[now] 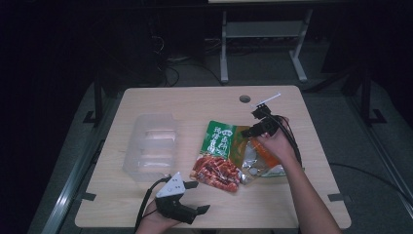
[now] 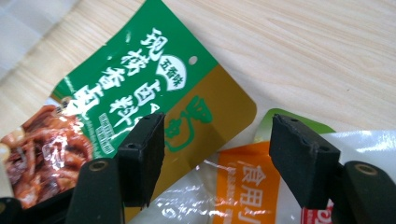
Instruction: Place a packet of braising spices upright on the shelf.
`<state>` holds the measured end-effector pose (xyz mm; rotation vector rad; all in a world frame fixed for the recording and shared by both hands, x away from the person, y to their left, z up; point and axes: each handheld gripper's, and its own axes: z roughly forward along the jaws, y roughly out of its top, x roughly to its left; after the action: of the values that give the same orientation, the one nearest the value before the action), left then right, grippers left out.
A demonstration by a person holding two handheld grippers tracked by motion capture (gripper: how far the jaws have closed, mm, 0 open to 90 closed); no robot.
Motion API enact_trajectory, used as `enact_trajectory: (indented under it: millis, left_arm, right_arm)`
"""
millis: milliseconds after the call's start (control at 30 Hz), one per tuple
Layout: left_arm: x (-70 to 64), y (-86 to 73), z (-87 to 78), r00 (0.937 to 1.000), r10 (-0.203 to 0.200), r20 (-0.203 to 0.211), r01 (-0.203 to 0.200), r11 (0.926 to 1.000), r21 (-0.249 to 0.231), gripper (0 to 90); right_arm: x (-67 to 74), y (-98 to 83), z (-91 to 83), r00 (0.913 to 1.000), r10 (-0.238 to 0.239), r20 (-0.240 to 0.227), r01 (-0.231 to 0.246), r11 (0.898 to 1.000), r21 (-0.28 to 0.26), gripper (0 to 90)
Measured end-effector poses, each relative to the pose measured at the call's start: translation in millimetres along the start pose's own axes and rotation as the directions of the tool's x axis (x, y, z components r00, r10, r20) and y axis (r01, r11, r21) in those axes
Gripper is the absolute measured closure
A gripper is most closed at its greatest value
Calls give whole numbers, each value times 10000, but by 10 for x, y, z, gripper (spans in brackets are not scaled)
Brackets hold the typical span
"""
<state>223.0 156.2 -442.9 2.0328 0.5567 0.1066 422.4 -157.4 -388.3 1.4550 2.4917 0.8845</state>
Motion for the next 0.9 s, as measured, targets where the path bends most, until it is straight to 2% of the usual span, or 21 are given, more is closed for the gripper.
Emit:
enact_trajectory:
  millis: [300, 500, 533, 600, 667, 767, 800, 900]
  left_arm:
    - [-3, 0, 4, 10000, -89, -2, 89, 10000, -6, 161]
    - [4, 4, 3, 10000, -84, -31, 84, 10000, -3, 163]
    - [9, 4, 4, 10000, -67, -42, 67, 10000, 7, 163]
    - [14, 5, 5, 10000, -26, -31, 26, 10000, 2, 163]
    - [22, 7, 7, 9999, -80, -75, 80, 10000, -45, 164]
    - [27, 6, 6, 9999, -133, -81, 133, 9999, -53, 164]
    - [33, 7, 5, 9999, -111, -96, 111, 9999, -45, 165]
    - [42, 10, 2, 9998, -176, -103, 176, 9998, -37, 168]
  right_arm:
    - [24, 46, 179, 9999, 110, -55, -108, 9988, 484, 414]
    - [104, 59, 240, 9991, -318, 278, 300, 9975, 642, 568]
    - [123, 64, 242, 9991, -352, 239, 337, 9977, 589, 641]
    - [131, 69, 241, 9988, -404, 262, 389, 9977, 557, 664]
    - [151, 91, 232, 9993, -332, 194, 320, 9977, 603, 766]
    - [159, 104, 223, 9992, -365, 146, 357, 9978, 565, 819]
    - [173, 117, 207, 9992, -404, 77, 399, 9976, 558, 870]
    - [186, 125, 183, 9992, -402, -76, 406, 9979, 513, 897]
